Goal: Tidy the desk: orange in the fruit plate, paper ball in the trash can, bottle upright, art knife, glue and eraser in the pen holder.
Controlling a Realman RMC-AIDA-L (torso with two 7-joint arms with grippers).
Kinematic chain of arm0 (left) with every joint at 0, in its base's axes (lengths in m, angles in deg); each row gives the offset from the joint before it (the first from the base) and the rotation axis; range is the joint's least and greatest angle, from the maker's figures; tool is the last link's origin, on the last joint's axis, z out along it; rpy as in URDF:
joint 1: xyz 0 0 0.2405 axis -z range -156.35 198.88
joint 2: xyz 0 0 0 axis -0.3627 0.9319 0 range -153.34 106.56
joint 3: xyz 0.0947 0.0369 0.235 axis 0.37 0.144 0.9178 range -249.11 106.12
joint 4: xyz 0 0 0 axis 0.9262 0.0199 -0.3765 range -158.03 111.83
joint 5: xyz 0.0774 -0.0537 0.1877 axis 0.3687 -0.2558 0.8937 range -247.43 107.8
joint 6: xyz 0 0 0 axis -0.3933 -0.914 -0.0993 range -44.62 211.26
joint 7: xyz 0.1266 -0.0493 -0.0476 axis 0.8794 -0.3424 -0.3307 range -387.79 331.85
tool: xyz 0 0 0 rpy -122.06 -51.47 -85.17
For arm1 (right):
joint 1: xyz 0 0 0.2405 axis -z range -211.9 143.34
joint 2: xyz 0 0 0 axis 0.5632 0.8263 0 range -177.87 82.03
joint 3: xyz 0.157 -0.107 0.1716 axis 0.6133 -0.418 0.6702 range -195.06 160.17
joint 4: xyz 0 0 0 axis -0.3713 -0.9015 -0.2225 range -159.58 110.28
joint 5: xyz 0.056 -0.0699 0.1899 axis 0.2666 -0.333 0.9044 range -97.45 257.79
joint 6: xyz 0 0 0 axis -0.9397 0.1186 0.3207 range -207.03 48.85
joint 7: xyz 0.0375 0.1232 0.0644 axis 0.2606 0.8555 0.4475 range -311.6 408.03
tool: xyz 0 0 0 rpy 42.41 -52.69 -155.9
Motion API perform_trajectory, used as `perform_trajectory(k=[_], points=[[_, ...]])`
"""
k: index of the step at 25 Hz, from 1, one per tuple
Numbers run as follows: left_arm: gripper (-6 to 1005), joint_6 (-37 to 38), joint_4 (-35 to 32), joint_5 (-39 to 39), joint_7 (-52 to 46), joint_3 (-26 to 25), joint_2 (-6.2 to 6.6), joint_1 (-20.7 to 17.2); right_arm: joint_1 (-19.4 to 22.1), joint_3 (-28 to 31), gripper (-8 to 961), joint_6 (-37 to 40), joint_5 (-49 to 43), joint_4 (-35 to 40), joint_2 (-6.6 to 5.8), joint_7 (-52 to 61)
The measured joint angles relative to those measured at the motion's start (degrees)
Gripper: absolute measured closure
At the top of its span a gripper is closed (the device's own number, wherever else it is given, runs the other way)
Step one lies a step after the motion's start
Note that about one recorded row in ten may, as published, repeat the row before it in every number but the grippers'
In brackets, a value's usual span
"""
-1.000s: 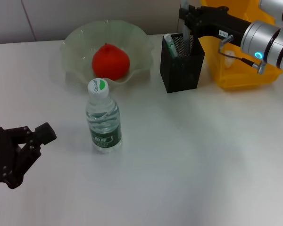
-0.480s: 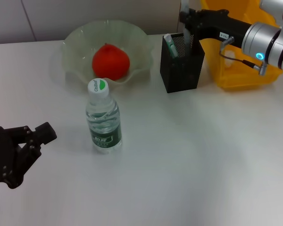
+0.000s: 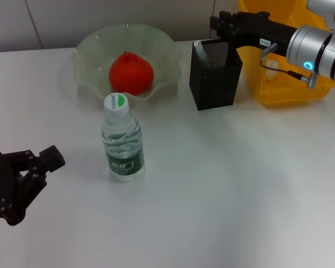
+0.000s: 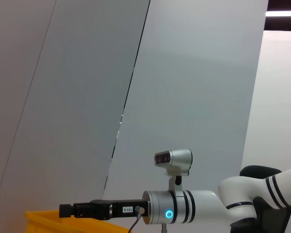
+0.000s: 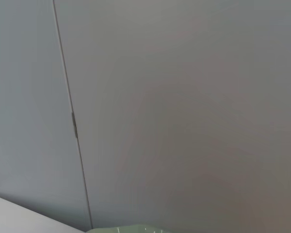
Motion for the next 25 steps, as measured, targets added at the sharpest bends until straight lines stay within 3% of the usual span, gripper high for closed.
perform_trajectory(k=[11,13,16,20,25], points=[[951,0.54,0.00,0.00,-0.20,0.00,0.04,-0.11,1.21,0.05,729,1.79,0.15,1.61,0.63,1.48],[951,0.60,0.00,0.01,-0.31,0.03,0.09,-0.16,3.09,0.00,731,2.86,0.19,5.31,1.89,3.30],[951,0.74,0.00,0.01,-0.47,0.31,0.23,-0.29,4.51,-0.90,735,3.51,0.12,7.76,2.57,4.66],[951,0.81,0.00,0.02,-0.48,0.39,0.27,-0.31,8.25,-6.36,741,6.17,0.24,12.21,2.81,8.39],[951,1.77,-0.13,0.45,-0.80,0.60,0.43,-0.11,13.02,-7.46,747,12.04,0.48,17.54,3.18,12.46]])
